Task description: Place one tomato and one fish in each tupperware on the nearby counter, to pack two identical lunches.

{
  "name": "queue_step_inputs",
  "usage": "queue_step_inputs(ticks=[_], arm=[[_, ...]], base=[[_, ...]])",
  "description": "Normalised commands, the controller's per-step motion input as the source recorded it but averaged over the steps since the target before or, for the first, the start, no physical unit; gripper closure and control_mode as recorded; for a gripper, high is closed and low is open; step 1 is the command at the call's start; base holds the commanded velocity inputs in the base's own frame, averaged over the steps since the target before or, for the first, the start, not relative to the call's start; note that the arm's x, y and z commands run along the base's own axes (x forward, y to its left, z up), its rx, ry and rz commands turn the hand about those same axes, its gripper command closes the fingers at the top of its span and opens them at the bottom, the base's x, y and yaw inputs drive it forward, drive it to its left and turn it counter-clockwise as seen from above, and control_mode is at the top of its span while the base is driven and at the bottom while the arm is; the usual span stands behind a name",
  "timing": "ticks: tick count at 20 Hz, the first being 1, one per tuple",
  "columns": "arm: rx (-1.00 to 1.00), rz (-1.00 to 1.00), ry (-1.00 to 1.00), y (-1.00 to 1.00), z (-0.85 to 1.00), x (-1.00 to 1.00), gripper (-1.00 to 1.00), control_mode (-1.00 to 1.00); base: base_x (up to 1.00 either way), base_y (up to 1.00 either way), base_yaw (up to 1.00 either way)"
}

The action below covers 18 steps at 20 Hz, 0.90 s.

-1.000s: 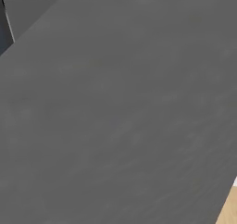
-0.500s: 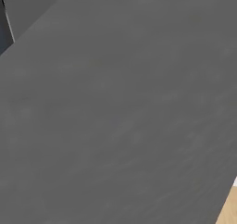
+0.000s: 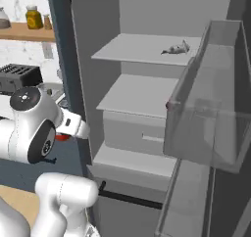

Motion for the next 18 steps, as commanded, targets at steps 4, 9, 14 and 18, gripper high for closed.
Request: queue_step_inputs(ticks=[4,9,14,18], arm=[[0.0,0.0,0.0,0.0,0.0,0.0,1.0,1.0],[0.0,0.0,0.0,0.0,0.0,0.0,1.0,1.0],[0.0,0.0,0.0,0.0,0.0,0.0,1.0,1.0],[0.0,0.0,0.0,0.0,0.0,0.0,1.0,1.0]], base=[[0.23,1.0,0.1],[0.86,1.0,0.01],[1.0,1.0,0.0],[0.89,0.94,-0.03]])
